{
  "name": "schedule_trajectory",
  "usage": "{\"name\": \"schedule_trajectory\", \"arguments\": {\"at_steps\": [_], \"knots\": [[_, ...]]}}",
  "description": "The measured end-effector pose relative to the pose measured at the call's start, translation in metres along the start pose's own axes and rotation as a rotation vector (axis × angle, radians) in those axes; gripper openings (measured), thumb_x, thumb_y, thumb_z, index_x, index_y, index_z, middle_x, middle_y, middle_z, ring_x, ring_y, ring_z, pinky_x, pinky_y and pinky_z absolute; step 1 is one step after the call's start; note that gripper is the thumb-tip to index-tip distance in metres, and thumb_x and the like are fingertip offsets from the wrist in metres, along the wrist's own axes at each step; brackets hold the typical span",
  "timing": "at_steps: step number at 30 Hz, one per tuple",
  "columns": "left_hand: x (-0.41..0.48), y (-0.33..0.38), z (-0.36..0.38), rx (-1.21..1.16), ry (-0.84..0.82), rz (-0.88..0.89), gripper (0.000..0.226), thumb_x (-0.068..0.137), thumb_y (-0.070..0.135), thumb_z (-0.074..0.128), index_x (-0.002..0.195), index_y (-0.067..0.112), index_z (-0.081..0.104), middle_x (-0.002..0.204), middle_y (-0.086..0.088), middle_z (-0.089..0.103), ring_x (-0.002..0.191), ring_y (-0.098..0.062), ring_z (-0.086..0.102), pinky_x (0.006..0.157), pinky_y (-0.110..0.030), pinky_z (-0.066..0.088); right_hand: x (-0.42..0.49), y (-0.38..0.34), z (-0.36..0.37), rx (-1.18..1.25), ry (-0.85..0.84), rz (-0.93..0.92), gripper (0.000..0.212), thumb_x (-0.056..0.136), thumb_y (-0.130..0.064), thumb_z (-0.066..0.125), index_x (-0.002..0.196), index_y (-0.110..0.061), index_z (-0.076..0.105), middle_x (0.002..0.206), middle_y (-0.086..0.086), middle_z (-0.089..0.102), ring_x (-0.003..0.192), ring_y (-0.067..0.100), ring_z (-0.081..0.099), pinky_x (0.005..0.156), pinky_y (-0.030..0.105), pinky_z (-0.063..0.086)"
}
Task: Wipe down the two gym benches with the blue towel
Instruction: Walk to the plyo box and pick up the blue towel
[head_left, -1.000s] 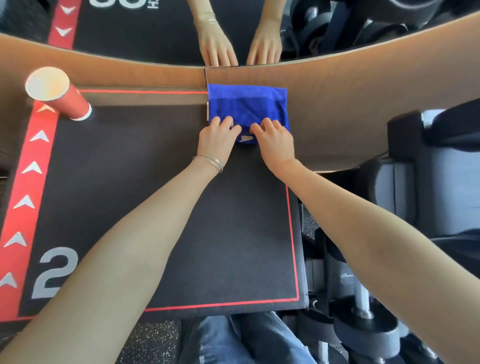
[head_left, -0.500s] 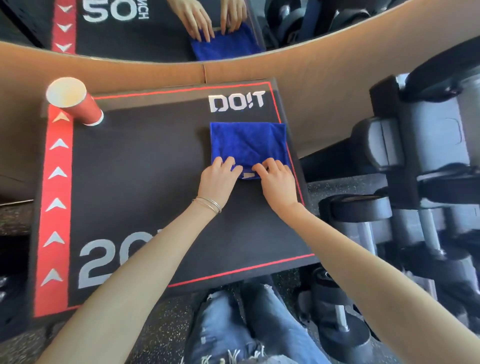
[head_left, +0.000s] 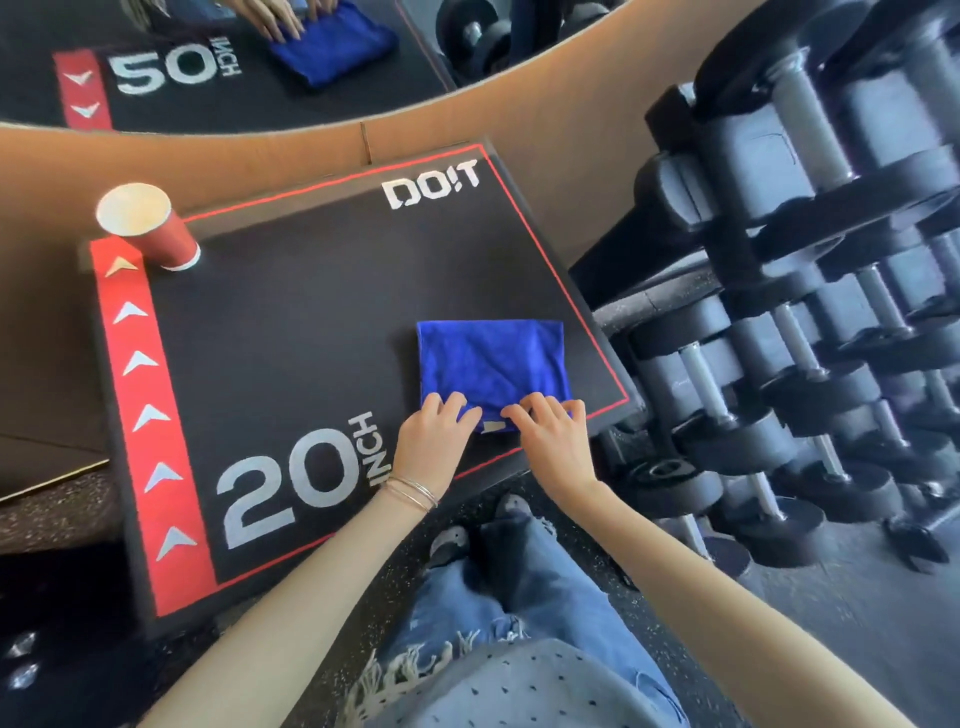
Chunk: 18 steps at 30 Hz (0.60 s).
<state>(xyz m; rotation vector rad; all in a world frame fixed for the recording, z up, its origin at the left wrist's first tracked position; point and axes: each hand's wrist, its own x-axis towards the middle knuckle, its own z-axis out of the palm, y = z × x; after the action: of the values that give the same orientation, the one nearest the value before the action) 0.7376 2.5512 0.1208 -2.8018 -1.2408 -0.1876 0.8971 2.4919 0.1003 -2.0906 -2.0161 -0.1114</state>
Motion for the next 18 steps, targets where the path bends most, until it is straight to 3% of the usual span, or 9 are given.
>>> {"name": "schedule_trajectory", "arguments": {"at_steps": [7,12,18], "knots": [[-0.037,0.012,0.009,-0.100,-0.010,-0.023,0.040,0.059,0.013,0.086,0.095,0.023,0.074,0.094,0.003,0.072,0.067,-0.018,0.063,0.047,-0.025,0.051,-0.026,-0.007,-0.015,0.018,-0.039,-0.003,0.040,0.058,0.005,0.078,0.088,-0.021,0.071,0.078,-0.003,0.062,0.065,0.019,0.059,0.066,0.035,0.047],[-0.035,0.015,0.005,-0.169,-0.072,-0.088,0.036,0.061,0.031,0.086,0.094,0.024,0.074,0.092,0.005,0.071,0.071,-0.017,0.064,0.048,-0.025,0.052,-0.020,-0.005,-0.018,0.083,-0.081,-0.006,0.023,0.068,-0.017,0.082,0.087,-0.020,0.071,0.081,-0.002,0.064,0.069,0.020,0.061,0.068,0.039,0.048],[-0.034,0.021,-0.002,-0.172,-0.131,-0.143,0.036,0.063,0.029,0.085,0.096,0.023,0.074,0.095,0.004,0.071,0.074,-0.017,0.065,0.049,-0.025,0.053,-0.023,0.007,-0.014,0.122,-0.113,-0.078,0.030,0.064,-0.027,0.085,0.090,-0.020,0.071,0.084,-0.002,0.063,0.073,0.019,0.062,0.069,0.038,0.048]]}}
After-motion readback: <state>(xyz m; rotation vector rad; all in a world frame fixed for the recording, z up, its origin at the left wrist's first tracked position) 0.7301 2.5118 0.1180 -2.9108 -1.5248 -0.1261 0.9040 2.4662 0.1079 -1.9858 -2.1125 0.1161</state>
